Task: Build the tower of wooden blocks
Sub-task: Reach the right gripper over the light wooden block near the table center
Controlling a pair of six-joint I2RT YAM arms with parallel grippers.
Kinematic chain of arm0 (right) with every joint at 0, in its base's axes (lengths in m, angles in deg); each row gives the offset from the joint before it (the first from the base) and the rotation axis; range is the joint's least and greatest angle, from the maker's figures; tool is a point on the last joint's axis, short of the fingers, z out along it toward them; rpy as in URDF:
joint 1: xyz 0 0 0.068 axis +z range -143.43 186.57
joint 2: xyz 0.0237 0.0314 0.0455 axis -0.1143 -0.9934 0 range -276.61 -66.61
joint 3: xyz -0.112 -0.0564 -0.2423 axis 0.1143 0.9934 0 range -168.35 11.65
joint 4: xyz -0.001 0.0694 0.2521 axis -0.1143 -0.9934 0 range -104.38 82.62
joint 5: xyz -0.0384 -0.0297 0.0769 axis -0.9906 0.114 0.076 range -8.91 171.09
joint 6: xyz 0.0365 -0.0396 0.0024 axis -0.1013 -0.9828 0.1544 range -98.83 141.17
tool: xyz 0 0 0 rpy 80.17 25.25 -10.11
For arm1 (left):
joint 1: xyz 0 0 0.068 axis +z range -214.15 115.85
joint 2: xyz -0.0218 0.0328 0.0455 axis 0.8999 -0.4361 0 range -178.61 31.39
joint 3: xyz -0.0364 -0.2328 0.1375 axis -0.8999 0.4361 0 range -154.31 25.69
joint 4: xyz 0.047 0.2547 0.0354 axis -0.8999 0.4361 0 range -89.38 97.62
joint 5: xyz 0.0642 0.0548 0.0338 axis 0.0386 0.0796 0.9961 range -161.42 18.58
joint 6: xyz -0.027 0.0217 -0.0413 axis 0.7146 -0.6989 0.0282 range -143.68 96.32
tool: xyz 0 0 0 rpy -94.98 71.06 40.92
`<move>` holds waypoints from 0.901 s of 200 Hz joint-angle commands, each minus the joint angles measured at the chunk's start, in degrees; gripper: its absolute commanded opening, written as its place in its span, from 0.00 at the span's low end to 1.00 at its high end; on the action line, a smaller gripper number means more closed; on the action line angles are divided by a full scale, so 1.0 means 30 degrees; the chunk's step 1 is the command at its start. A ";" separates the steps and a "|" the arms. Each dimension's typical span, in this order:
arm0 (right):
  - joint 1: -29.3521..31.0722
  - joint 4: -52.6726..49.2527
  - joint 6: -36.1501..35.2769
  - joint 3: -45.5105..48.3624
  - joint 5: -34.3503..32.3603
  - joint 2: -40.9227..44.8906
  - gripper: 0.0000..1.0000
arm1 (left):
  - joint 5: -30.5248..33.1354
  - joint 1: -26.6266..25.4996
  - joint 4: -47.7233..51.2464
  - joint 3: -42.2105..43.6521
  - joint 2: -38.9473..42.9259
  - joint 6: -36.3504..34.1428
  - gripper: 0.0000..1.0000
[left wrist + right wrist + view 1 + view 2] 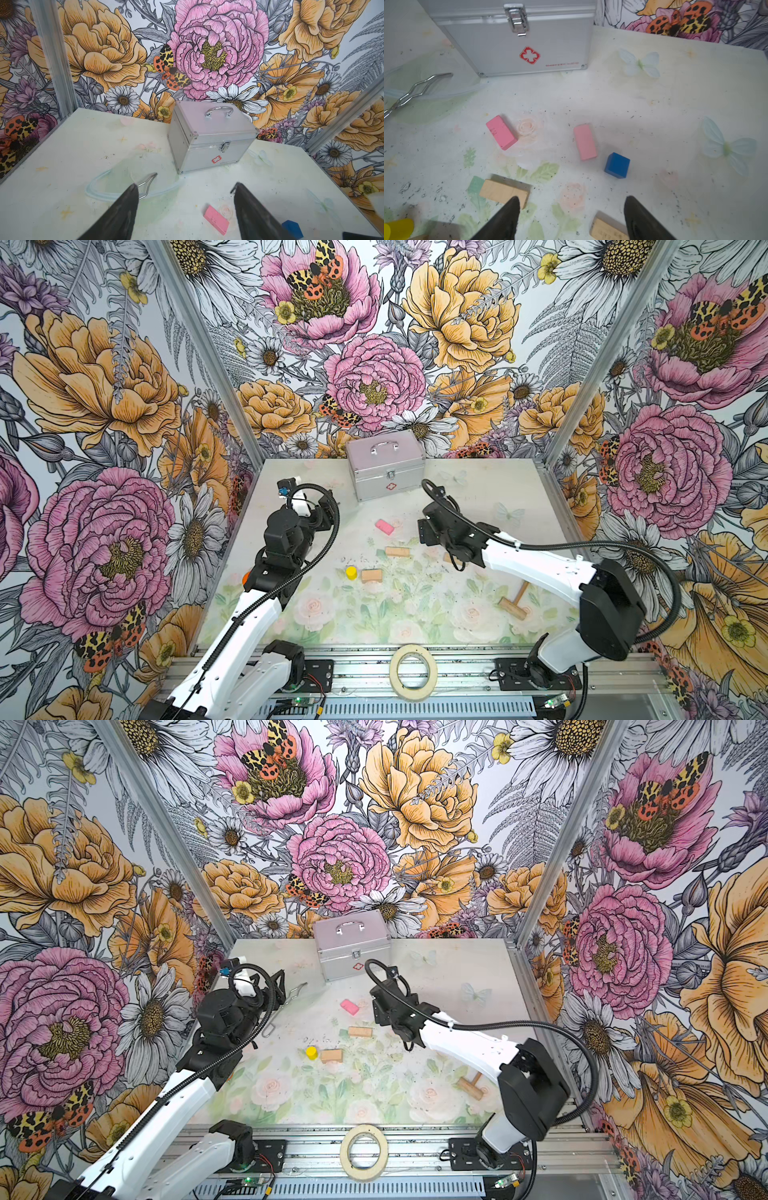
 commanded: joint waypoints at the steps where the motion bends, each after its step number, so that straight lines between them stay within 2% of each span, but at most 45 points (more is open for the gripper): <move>1: 0.0814 -0.1864 0.1117 -0.2334 0.0505 -0.2522 0.80 | 0.0938 -0.0154 0.1101 -0.0003 0.0332 -0.0418 0.74; 26: 0.1075 -0.2143 0.2061 -0.3835 0.1416 -0.4405 0.81 | 0.2313 -0.0204 0.1617 0.0201 0.0419 -0.0798 0.74; 33: 0.1099 -0.2143 0.2358 -0.4101 0.1645 -0.4756 0.85 | 0.2432 -0.0202 0.1612 0.0235 0.0471 -0.0884 0.75; 62: 0.1513 -0.2143 0.3228 -0.4969 0.2162 -0.5881 0.86 | 0.2287 -0.0155 0.1426 0.0362 0.0567 -0.0929 0.76; 71: 0.1627 -0.2143 0.3466 -0.5173 0.2302 -0.6206 0.92 | 0.2161 -0.0170 0.1347 0.0421 0.0567 -0.0976 0.76; 105: 0.1789 -0.2157 0.4607 -0.5400 0.3022 -0.7087 0.92 | 0.2059 -0.0177 0.1461 0.0424 0.0564 -0.1041 0.77; 113: 0.1796 -0.2171 0.4901 -0.5376 0.3113 -0.7214 0.99 | 0.2033 -0.0167 0.1454 0.0446 0.0592 -0.1044 0.76; 180: 0.2037 -0.2957 0.5833 -0.6131 0.2446 -0.8378 0.99 | 0.2121 -0.0092 0.1243 0.0772 0.0793 -0.1271 0.77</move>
